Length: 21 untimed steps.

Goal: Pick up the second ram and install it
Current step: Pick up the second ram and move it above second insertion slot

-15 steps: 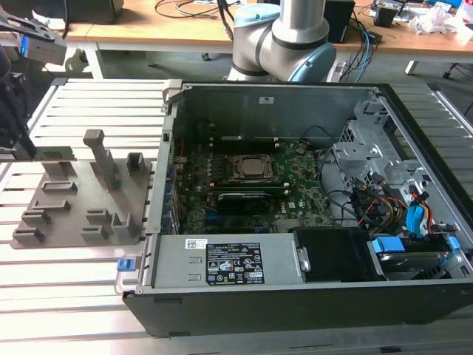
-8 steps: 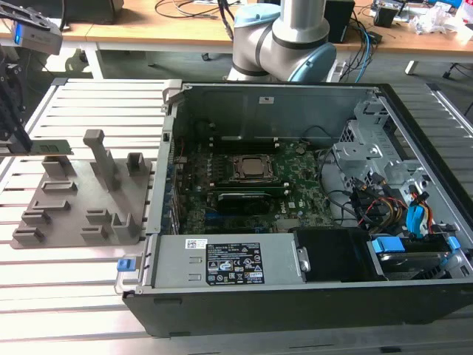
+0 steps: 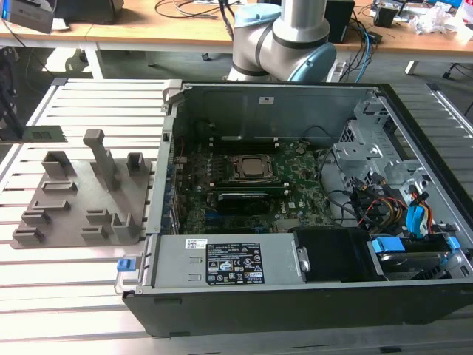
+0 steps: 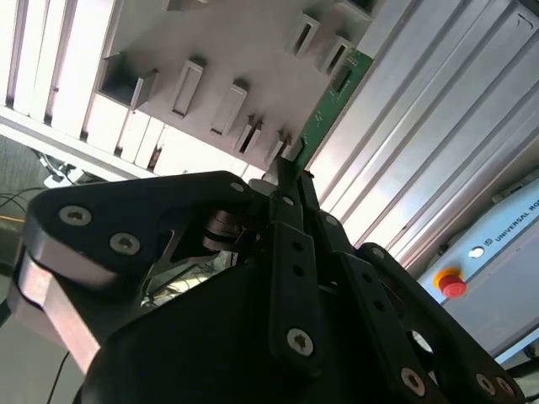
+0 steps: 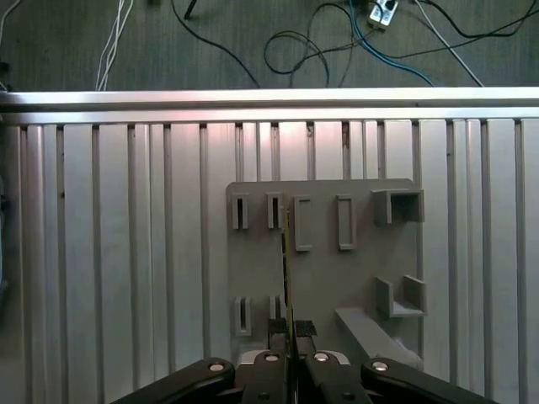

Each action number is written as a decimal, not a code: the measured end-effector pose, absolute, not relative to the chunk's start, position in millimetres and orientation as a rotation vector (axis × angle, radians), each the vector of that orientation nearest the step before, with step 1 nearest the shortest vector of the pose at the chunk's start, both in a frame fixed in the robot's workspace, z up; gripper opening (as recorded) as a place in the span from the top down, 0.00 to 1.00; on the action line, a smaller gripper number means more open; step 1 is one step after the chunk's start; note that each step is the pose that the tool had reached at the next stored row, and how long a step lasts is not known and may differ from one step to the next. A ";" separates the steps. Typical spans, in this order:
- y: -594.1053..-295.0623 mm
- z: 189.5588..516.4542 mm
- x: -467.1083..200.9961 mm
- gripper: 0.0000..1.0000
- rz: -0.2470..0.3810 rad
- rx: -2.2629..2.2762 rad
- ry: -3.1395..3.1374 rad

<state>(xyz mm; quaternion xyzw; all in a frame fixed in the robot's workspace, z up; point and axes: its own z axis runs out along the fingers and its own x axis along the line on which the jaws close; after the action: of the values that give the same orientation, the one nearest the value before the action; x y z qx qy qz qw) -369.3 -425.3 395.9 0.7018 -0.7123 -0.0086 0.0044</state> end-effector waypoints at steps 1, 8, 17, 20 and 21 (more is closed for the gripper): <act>-425.3 403.2 -369.3 0.86 -0.027 2.199 -2.231; -425.3 412.2 -369.3 0.86 -0.027 2.199 -2.231; -425.3 412.1 -335.1 0.86 -0.026 2.198 -2.231; -425.3 412.0 -326.8 0.86 -0.026 2.198 -2.231; -425.3 412.1 -322.1 0.86 -0.026 2.198 -2.231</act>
<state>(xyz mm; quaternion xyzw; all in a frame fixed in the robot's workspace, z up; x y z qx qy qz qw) -322.1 -425.3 412.1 0.7018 -0.7123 -0.0083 0.0048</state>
